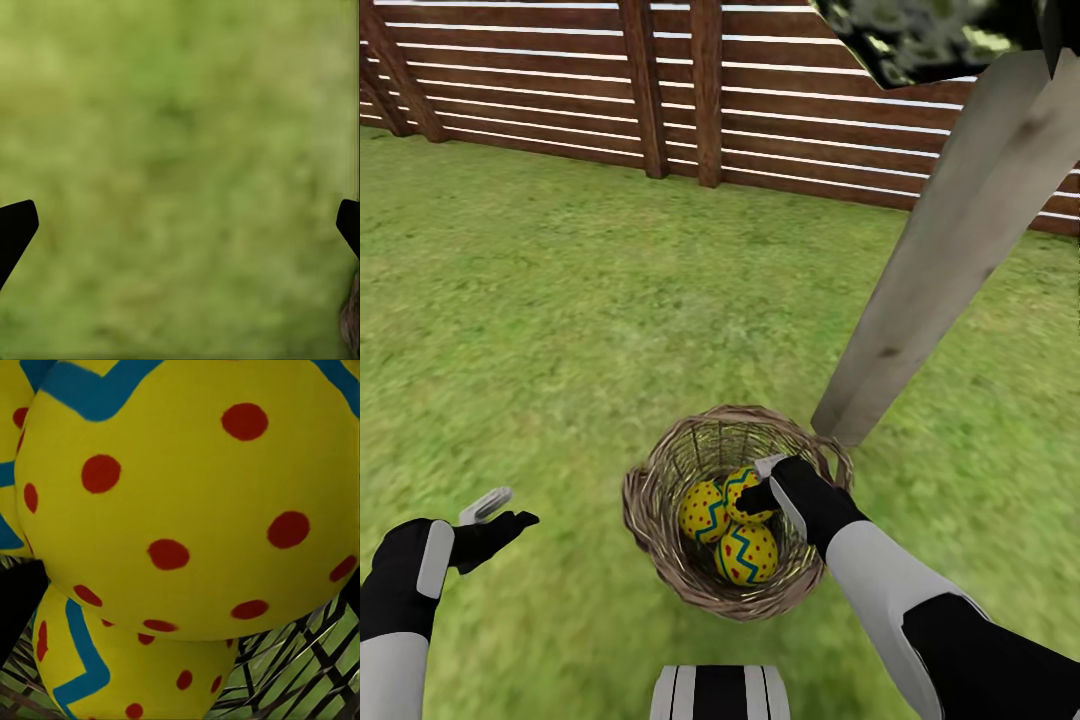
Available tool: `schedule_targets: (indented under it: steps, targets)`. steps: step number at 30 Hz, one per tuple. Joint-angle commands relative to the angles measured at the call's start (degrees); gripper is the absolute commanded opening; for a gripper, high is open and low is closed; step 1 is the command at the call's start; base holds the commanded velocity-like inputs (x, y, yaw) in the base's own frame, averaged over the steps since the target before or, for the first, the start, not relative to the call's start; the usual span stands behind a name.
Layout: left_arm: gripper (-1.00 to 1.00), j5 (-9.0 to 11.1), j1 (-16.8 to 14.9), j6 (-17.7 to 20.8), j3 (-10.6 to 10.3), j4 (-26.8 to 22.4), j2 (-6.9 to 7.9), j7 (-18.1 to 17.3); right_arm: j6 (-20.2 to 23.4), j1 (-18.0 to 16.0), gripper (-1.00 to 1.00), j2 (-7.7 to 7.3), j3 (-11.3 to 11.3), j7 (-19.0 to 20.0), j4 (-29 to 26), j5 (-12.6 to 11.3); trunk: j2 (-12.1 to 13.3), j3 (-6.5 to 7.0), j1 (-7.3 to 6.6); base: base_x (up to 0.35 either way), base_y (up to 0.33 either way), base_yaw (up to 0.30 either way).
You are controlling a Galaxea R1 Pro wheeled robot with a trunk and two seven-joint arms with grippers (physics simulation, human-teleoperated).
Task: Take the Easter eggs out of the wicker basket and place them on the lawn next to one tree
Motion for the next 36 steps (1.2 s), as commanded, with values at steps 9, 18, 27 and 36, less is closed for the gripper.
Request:
schedule_targets:
  steps: [9, 18, 27, 36]
  targets:
    - [1.00, -0.1, 0.0, 0.3, 0.0, 1.9, -0.07, -0.1, 0.2, 0.0, -1.00, -0.05, 0.3, 0.2, 0.0, -0.6, 0.1, 1.29, -0.16, 0.000, 0.000, 0.000]
    - [1.00, 0.0, 0.0, 0.3, 0.0, 2.7, -0.08, -0.2, 0.2, 0.0, -1.00, 0.01, 0.3, 0.4, -0.1, -0.6, 0.2, 3.28, -0.39, 0.000, 0.000, 0.000]
    - [1.00, 0.0, 0.0, 0.3, 0.0, 2.7, -0.08, -0.1, 0.3, 0.0, -1.00, 0.04, 0.4, 0.6, -0.3, -0.7, 0.3, 5.27, -0.62, -0.090, 0.000, 0.000]
    - [1.00, 0.0, 0.0, 0.3, 0.0, 2.8, -0.08, -0.1, 0.6, 0.0, -1.00, -0.02, 0.4, 4.1, -0.6, -0.7, 0.4, 7.27, -0.85, -0.226, 0.000, 0.000]
